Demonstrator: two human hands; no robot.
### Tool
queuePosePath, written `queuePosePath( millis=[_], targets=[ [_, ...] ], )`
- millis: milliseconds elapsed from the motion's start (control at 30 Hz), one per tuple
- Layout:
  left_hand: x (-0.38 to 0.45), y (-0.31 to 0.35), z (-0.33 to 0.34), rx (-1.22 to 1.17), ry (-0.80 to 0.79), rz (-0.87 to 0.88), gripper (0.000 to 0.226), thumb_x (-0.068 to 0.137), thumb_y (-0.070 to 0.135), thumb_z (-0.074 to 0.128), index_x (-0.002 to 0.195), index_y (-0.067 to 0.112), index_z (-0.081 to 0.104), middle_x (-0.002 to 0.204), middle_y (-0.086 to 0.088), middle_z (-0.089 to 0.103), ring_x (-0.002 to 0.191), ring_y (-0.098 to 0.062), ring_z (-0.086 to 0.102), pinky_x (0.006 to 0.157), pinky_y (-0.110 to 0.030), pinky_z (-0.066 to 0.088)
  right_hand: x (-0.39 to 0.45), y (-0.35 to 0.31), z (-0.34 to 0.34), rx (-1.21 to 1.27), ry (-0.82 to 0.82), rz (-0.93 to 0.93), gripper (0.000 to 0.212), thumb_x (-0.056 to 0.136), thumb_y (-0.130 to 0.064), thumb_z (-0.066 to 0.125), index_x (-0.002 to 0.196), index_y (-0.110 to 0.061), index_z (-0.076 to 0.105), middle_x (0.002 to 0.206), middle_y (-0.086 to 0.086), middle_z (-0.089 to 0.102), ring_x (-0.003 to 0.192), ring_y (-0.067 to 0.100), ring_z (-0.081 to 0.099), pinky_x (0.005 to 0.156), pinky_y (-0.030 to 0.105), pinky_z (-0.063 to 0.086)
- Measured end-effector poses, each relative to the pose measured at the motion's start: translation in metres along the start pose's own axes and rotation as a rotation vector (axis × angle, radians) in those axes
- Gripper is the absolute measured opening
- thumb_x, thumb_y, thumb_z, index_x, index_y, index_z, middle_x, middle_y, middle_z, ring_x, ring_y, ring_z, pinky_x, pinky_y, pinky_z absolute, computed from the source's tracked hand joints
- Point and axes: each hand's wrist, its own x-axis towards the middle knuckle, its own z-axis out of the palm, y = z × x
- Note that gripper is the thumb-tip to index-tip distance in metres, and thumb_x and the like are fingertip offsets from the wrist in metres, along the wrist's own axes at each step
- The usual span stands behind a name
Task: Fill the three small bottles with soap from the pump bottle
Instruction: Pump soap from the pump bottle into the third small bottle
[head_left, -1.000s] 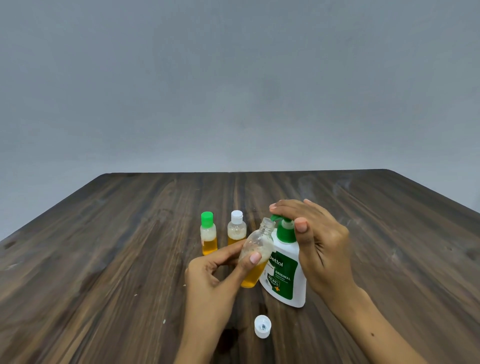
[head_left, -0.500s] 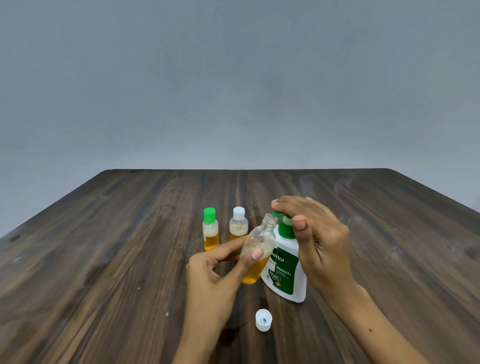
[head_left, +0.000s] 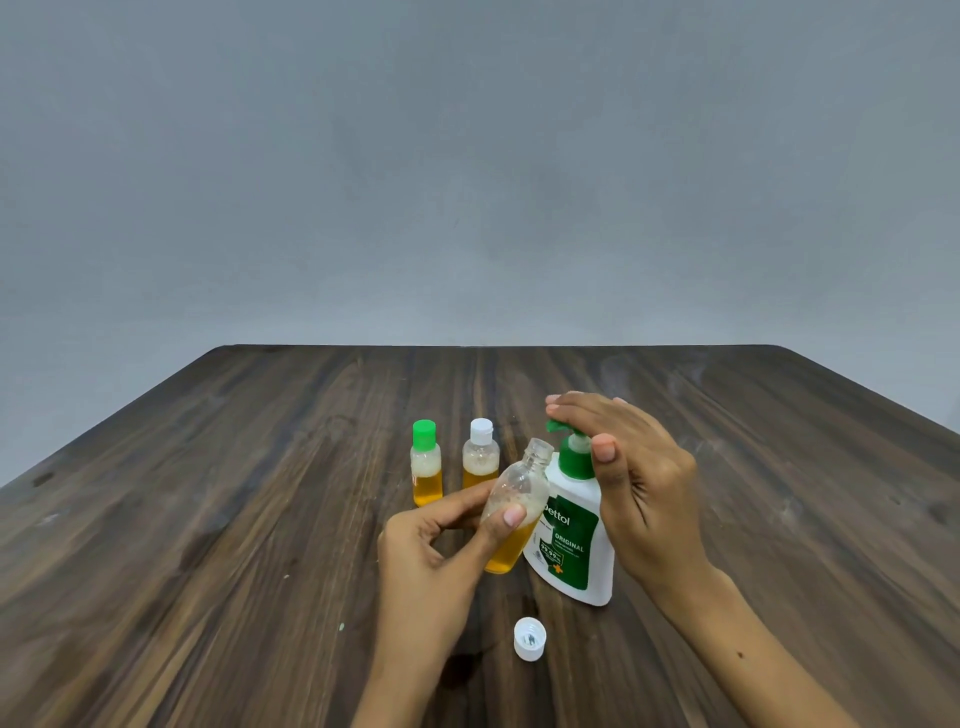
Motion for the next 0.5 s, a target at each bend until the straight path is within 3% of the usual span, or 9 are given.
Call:
queuePosePath(
  millis=[233, 400, 500],
  targets=[
    [0.0000, 0.0001, -0.0008, 0.036, 0.017, -0.003, 0.036, 0.069, 0.035, 0.074, 0.101, 0.019, 0.077, 0.096, 0.012, 0.076, 0.099, -0.005, 0.070, 0.083, -0.020, 0.054, -0.0041, -0.0040, 0.0049, 0.025, 0.025, -0.006, 0.058, 0.104, -0.046, 0.026, 0.101, -0.013, 0.073, 0.107, -0.004, 0.071, 0.108, 0.009, 0.064, 0.092, 0.046, 0.051],
    [-0.0016, 0.0001, -0.0013, 0.031, 0.027, -0.021, 0.033, 0.071, 0.032, 0.076, 0.101, 0.018, 0.078, 0.096, 0.010, 0.077, 0.098, -0.009, 0.071, 0.088, -0.030, 0.053, -0.0019, -0.0011, 0.0029, 0.020, 0.034, 0.017, 0.060, 0.104, -0.048, 0.025, 0.102, -0.012, 0.073, 0.108, -0.003, 0.071, 0.109, 0.012, 0.065, 0.090, 0.049, 0.051],
    [-0.0014, 0.0005, -0.0019, 0.031, 0.032, -0.012, 0.033, 0.070, 0.031, 0.076, 0.101, 0.018, 0.078, 0.094, 0.010, 0.077, 0.097, -0.009, 0.071, 0.086, -0.028, 0.054, -0.0018, 0.0010, 0.0019, 0.003, 0.026, 0.011, 0.060, 0.104, -0.048, 0.025, 0.104, -0.011, 0.073, 0.110, -0.002, 0.071, 0.110, 0.011, 0.064, 0.091, 0.048, 0.051]
  ],
)
